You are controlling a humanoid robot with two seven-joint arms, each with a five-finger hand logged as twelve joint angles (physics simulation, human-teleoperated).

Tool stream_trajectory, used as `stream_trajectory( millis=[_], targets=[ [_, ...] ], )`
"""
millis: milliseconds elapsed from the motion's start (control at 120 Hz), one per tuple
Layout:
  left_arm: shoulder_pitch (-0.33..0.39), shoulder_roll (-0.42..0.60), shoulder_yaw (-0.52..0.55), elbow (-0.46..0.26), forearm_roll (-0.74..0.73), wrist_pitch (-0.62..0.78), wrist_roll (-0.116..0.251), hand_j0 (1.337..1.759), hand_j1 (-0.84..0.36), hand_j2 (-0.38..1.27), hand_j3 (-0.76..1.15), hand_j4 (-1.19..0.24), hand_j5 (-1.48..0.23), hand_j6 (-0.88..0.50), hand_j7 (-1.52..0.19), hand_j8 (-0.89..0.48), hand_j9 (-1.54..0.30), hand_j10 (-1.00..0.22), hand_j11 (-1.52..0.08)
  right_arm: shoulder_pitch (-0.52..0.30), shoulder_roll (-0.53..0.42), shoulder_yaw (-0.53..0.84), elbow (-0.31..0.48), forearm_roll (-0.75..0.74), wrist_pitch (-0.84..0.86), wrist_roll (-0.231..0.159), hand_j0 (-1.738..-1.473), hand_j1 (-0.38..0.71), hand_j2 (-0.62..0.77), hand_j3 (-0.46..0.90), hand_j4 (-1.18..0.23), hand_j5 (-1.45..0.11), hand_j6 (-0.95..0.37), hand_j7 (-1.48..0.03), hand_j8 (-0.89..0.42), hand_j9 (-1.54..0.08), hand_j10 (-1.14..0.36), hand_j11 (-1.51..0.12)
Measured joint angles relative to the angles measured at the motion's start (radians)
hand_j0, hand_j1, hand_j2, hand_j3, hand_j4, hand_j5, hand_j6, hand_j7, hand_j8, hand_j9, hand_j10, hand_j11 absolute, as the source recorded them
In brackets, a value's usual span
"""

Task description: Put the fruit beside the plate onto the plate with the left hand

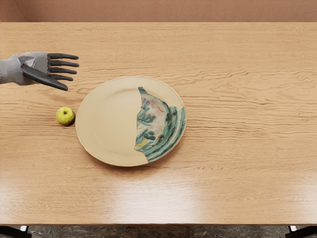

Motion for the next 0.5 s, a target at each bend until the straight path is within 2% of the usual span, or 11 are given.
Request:
stream_trajectory(
  millis=[108, 183, 250, 333, 400, 500],
  targets=[
    [-0.002, 0.004, 0.001, -0.012, 0.017, 0.000, 0.007, 1.657, 0.06, 0.05, 0.00, -0.24, -0.32, -0.24, -0.32, -0.24, -0.32, -0.24, -0.32, 0.001, 0.000, 0.001, 0.000, 0.000, -0.001, 0.001, -1.657, -0.32, 0.00, 0.00, -0.02, -0.03, -0.02, -0.03, -0.02, -0.03, -0.02, -0.03],
    [-0.006, 0.055, -0.004, -0.035, 0.026, 0.000, 0.078, 1.658, 0.06, 0.05, 0.00, -0.24, -0.32, -0.24, -0.32, -0.24, -0.32, -0.24, -0.32, 0.001, 0.000, 0.001, 0.000, 0.001, -0.001, 0.000, -1.658, -0.32, 0.00, 0.00, -0.02, -0.03, -0.02, -0.03, -0.02, -0.03, -0.02, -0.03],
    [-0.009, 0.107, -0.011, -0.146, 0.094, 0.000, 0.127, 1.658, 0.06, 0.05, 0.00, -0.24, -0.32, -0.24, -0.32, -0.24, -0.32, -0.24, -0.32, 0.000, 0.000, 0.001, 0.000, 0.001, -0.001, 0.000, -1.658, -0.32, 0.00, 0.00, -0.02, -0.03, -0.02, -0.03, -0.02, -0.03, -0.02, -0.03],
    [-0.015, 0.146, -0.018, -0.312, 0.203, 0.017, 0.159, 1.658, 0.06, 0.05, 0.00, -0.25, -0.32, -0.25, -0.32, -0.25, -0.32, -0.24, -0.32, 0.000, 0.000, 0.001, 0.000, 0.001, -0.001, 0.000, -1.658, -0.32, 0.00, 0.00, -0.02, -0.03, -0.02, -0.03, -0.02, -0.03, -0.02, -0.03],
    [-0.009, 0.155, -0.019, -0.408, 0.305, 0.107, 0.179, 1.658, 0.06, 0.05, 0.00, -0.25, -0.32, -0.25, -0.32, -0.25, -0.32, -0.25, -0.32, 0.001, 0.000, 0.001, 0.000, 0.001, -0.001, 0.000, -1.658, -0.32, 0.00, 0.00, -0.02, -0.03, -0.02, -0.03, -0.02, -0.03, -0.02, -0.03],
    [-0.005, 0.152, -0.015, -0.511, 0.452, 0.308, 0.269, 1.658, 0.06, 0.05, 0.00, -0.25, -0.32, -0.25, -0.32, -0.25, -0.32, -0.25, -0.32, 0.001, 0.000, 0.000, 0.000, 0.001, -0.001, 0.000, -1.658, -0.32, 0.00, 0.00, -0.02, -0.03, -0.02, -0.03, -0.02, -0.03, -0.02, -0.03]
  ],
)
